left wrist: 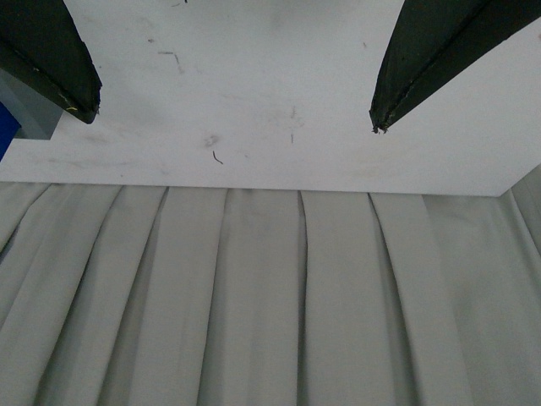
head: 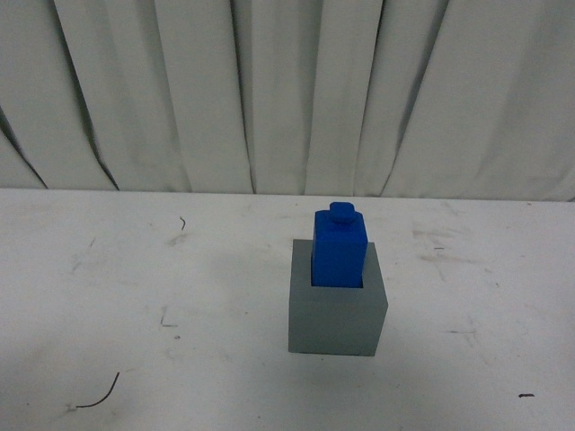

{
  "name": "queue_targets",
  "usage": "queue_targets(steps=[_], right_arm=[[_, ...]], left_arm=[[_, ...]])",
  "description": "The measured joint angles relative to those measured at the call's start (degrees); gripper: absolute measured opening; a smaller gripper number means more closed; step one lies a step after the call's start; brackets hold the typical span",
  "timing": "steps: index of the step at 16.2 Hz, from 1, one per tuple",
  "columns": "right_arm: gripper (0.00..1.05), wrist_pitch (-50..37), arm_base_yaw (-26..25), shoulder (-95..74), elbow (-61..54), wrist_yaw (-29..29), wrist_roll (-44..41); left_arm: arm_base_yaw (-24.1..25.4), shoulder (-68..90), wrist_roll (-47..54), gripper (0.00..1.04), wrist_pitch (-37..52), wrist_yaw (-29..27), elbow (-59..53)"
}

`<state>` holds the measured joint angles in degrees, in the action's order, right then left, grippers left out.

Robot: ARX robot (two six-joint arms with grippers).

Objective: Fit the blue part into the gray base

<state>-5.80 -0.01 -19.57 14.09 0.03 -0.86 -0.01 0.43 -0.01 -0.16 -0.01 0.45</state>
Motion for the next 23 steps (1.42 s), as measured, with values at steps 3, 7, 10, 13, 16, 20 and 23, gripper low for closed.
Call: queue_targets(steps=[3, 7, 10, 13, 16, 20, 23], right_arm=[[0.02, -0.61, 0.00, 2.97, -4.42, -0.02, 0.02], [0.02, -0.57, 0.00, 8.17, -8.98, -0.02, 0.02], [0.02, 5.92, 0.00, 16.46, -10.43, 0.00, 0.02], [0.02, 6.23, 0.00, 16.72, -11.08, 0.00, 0.02], [0.02, 5.60, 0.00, 18.73, -12.52, 0.00, 0.04], [0.02, 6.05, 0.00, 19.37, -13.40, 0.00, 0.04], [0.05, 6.03, 0.00, 19.37, -13.40, 0.00, 0.04]], left_arm=[[0.00, 0.00, 0.00, 0.98, 0.00, 0.00, 0.00], [0.00, 0.00, 0.00, 0.98, 0.00, 0.00, 0.00], [0.00, 0.00, 0.00, 0.98, -0.02, 0.02, 0.00], [0.00, 0.00, 0.00, 0.98, 0.00, 0.00, 0.00], [0.00, 0.00, 0.00, 0.98, 0.00, 0.02, 0.00], [0.00, 0.00, 0.00, 0.98, 0.00, 0.00, 0.00], [0.00, 0.00, 0.00, 0.98, 0.00, 0.00, 0.00]])
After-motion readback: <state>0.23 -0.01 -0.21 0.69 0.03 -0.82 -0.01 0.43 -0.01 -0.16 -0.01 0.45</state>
